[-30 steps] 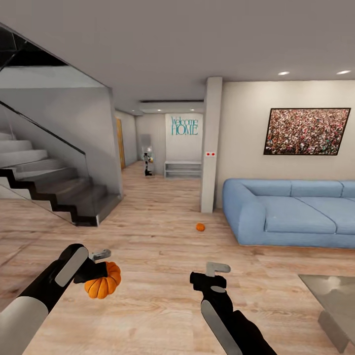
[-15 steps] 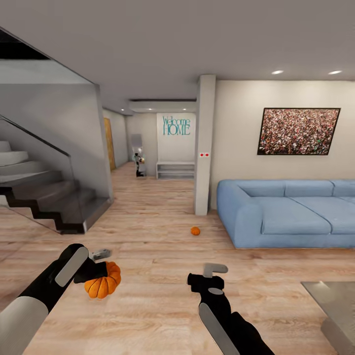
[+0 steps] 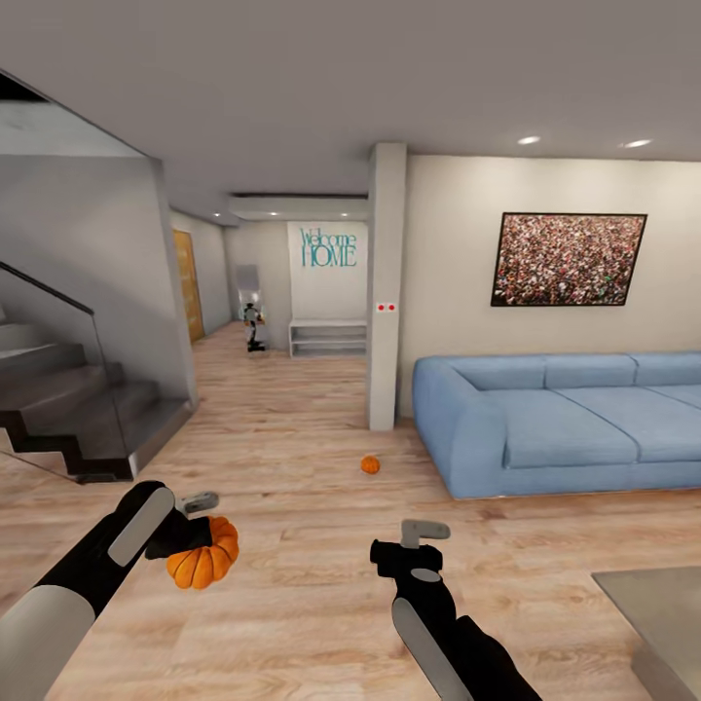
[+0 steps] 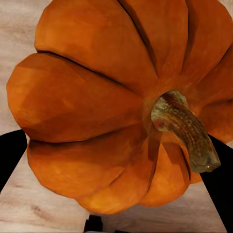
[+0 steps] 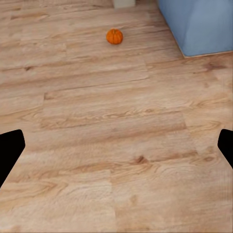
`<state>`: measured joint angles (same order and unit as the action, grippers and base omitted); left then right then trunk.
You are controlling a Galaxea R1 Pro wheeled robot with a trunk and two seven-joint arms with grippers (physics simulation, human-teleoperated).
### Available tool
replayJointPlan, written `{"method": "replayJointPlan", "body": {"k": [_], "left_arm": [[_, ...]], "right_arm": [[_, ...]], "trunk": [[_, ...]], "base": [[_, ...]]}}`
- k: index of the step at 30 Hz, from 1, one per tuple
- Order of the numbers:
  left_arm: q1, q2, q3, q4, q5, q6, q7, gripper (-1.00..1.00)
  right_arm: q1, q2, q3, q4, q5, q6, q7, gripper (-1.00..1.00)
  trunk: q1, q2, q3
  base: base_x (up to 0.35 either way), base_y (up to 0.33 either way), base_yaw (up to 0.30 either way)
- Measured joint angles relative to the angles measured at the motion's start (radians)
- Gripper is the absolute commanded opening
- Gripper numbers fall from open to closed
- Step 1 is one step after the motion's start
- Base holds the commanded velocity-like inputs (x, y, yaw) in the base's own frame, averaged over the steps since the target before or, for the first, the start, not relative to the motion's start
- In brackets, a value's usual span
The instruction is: Place each of the two pumpkins and all three candles from the living room inside a cabinet in the living room (use any cabinet), then make sure every cabinet is closed, and position the cauldron so it is next to a table in the living room.
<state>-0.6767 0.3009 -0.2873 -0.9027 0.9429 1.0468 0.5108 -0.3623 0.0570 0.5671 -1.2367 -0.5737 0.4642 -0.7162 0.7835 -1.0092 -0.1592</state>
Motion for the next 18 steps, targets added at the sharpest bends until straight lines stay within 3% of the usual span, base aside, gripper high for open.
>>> {"method": "replayJointPlan", "body": {"k": [18], "left_arm": [[0.000, 0.003, -0.009, -0.010, 0.000, 0.000, -0.002, -1.00]], "right_arm": [[0.000, 0.000, 0.002, 0.000, 0.000, 0.000, 0.000, 1.00]], "trunk": [[0.000, 0.000, 0.000]], "base": [[0.329, 0.000, -0.001]]}}
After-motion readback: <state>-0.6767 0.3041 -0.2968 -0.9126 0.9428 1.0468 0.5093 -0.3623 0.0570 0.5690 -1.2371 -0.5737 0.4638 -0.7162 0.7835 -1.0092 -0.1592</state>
